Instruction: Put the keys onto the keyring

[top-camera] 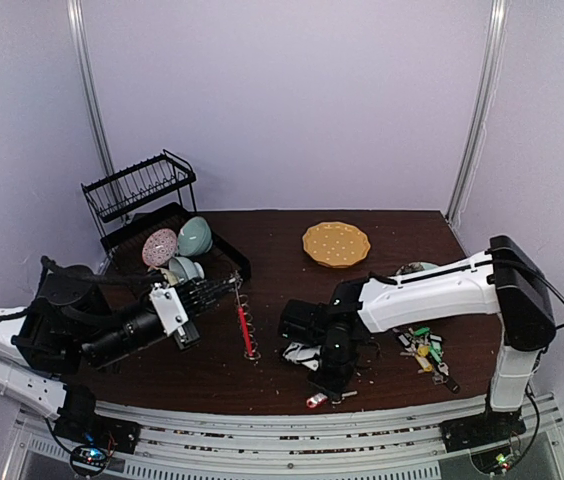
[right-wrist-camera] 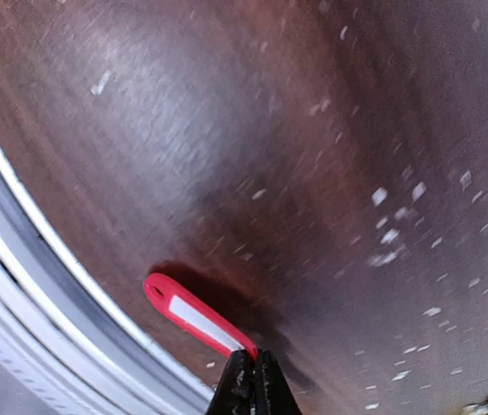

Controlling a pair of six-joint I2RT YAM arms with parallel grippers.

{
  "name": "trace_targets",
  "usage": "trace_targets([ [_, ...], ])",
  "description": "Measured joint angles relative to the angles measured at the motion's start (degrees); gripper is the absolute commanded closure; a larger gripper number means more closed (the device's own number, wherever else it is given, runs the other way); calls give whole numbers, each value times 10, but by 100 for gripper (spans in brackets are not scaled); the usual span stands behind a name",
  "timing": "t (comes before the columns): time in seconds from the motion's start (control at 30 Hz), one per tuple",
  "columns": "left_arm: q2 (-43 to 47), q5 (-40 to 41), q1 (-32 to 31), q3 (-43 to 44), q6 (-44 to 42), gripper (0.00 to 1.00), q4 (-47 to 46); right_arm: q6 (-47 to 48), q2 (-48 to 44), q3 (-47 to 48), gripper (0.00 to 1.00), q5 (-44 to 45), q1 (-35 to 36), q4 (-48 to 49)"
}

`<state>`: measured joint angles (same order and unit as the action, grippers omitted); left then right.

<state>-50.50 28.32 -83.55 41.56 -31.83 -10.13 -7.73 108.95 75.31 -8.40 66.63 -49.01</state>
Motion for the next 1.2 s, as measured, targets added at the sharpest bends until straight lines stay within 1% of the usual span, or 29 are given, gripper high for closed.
trace_targets([
  [0.07,0,0,0,0,0,100,3,35,20,33,89,30,-3,-17],
  [0.2,0,0,0,0,0,100,10,94,53,98,69,86,-27,-25],
  [0.37,1,3,0,0,0,100,12,135,78,151,61,143,-76,-17],
  [0.43,1,4,0,0,0,100,12,136,75,154,59,150,-95,-6],
  [0.5,2,5,0,0,0,100,13,125,59,141,59,145,-105,28],
  [0.57,3,6,0,0,0,100,12,86,20,96,57,121,-112,82],
  [0.6,4,7,0,0,0,100,12,55,-6,66,49,106,-114,113],
  [0.63,4,8,0,0,0,100,12,27,-28,37,43,92,-116,142],
  [0.67,4,9,0,0,0,100,12,-10,-60,-11,42,77,-115,197],
  [0.77,4,11,0,0,-1,100,12,-97,-128,-137,44,28,-105,330],
  [0.83,3,11,0,0,-2,100,12,-133,-132,-181,49,6,-99,395],
  [0.87,3,11,0,0,-2,100,12,-140,-130,-196,55,-5,-98,423],
  [0.9,3,11,0,0,-2,100,13,-150,-127,-205,61,-11,-99,441],
  [0.97,3,10,0,0,-1,100,13,-158,-120,-216,66,-27,-106,472],
  [1.1,3,11,0,0,-1,100,13,-171,-82,-208,67,-67,-120,515],
  [1.2,3,11,0,0,-1,100,13,-169,-54,-205,65,-85,-120,522],
])
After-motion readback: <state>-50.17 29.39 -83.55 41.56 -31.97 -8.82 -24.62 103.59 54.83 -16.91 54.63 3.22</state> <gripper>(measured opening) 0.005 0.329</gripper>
